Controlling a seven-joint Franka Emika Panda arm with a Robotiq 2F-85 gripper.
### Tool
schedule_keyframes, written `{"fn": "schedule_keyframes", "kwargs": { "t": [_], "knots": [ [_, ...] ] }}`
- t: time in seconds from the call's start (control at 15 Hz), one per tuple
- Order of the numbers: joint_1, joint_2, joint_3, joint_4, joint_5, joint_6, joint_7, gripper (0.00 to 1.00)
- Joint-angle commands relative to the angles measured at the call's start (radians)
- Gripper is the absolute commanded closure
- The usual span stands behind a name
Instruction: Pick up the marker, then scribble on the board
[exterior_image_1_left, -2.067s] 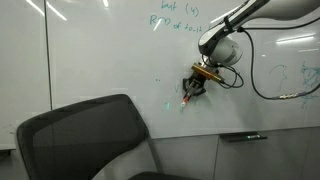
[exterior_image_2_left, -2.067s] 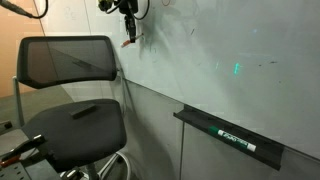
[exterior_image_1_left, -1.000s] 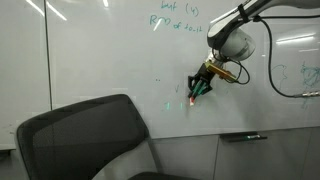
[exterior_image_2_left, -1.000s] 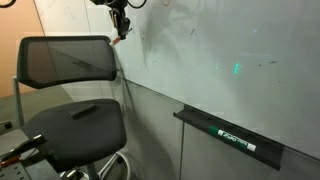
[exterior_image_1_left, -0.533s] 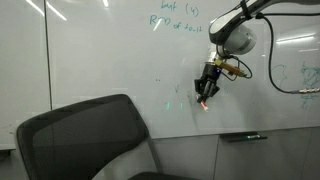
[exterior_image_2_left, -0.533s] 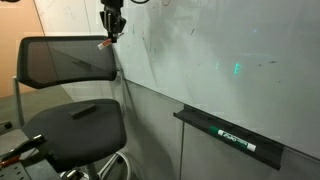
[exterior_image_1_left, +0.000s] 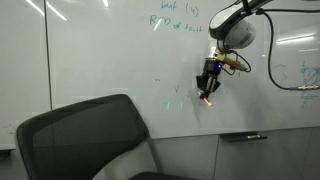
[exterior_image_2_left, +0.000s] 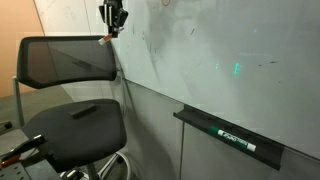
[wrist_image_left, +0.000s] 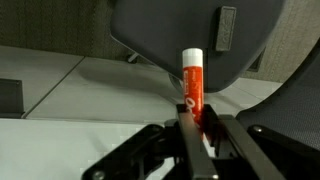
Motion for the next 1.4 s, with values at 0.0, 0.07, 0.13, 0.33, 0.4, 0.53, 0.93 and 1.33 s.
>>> {"fn": "schedule_keyframes", "kwargs": {
  "t": [0.0,0.07,0.13,0.33,0.4,0.53,0.93,1.33],
  "knots": [
    [-0.011,0.004,-0.001,0.035,-0.015,-0.018,0.002,0.95],
    [-0.013,0.007,-0.002,0.037,-0.013,-0.018,0.012,0.95],
    [-0.019,-0.032,-0.008,-0.011,0.01,0.03,0.016,0.95],
    [-0.016,0.033,0.014,0.066,-0.017,0.011,0.116,0.95],
    [-0.014,0.042,0.019,0.075,-0.018,0.015,0.144,0.95],
    [-0.01,0.067,0.032,0.1,-0.027,0.014,0.193,0.95],
    [0.005,0.159,0.066,0.196,-0.093,0.041,0.395,0.95],
    [0.009,0.242,0.05,0.298,-0.1,0.06,0.563,0.95]
  ]
}}
